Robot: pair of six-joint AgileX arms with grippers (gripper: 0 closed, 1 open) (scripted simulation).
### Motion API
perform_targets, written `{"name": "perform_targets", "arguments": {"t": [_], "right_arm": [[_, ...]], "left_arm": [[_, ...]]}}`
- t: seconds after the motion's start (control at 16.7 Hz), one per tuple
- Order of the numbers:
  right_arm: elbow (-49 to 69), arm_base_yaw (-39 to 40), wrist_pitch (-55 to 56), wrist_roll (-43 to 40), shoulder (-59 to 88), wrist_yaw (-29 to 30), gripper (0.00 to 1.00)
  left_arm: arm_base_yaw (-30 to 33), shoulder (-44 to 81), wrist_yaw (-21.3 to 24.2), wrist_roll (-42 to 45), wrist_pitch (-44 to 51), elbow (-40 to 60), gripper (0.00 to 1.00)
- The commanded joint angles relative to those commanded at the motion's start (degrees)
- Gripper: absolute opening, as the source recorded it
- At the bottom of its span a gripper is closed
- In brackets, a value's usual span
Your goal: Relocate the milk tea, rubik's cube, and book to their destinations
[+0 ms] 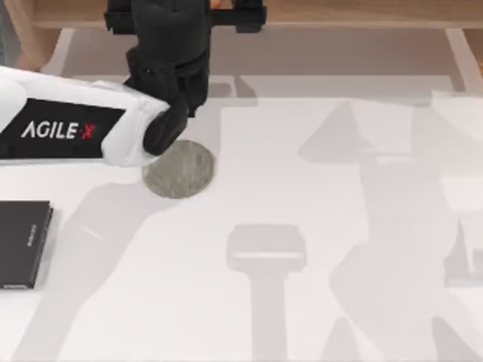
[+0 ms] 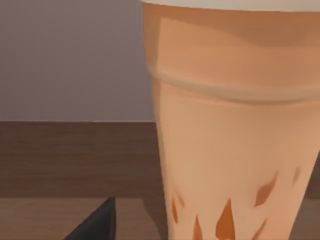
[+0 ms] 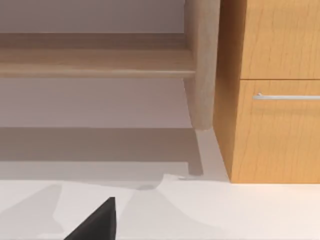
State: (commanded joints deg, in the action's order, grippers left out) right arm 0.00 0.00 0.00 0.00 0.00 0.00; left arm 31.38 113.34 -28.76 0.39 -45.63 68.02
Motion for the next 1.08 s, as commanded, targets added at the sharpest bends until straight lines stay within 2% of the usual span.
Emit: {"name": "perform_targets", "arguments": {"t": [0.18,0.66,1.02,1.08], "right_arm": [[0.0,0.0,0.0,0.0,0.0,0.0,1.0],[0.0,0.0,0.0,0.0,0.0,0.0,1.0],[0.0,0.0,0.0,0.0,0.0,0.0,1.0],[0.0,0.0,0.0,0.0,0.0,0.0,1.0]], "left_arm": [[-0.34,1.52,0.48,-0.02,0.69,2.3,1.0],[-3.81,12.7,4.14,-0.13,7.38,20.34,1.0],[-4.27,13.87,4.61,-0.16,8.22,22.22,1.0],[-4.27,13.87,4.61,-0.16,8.22,22.22,0.92]]}}
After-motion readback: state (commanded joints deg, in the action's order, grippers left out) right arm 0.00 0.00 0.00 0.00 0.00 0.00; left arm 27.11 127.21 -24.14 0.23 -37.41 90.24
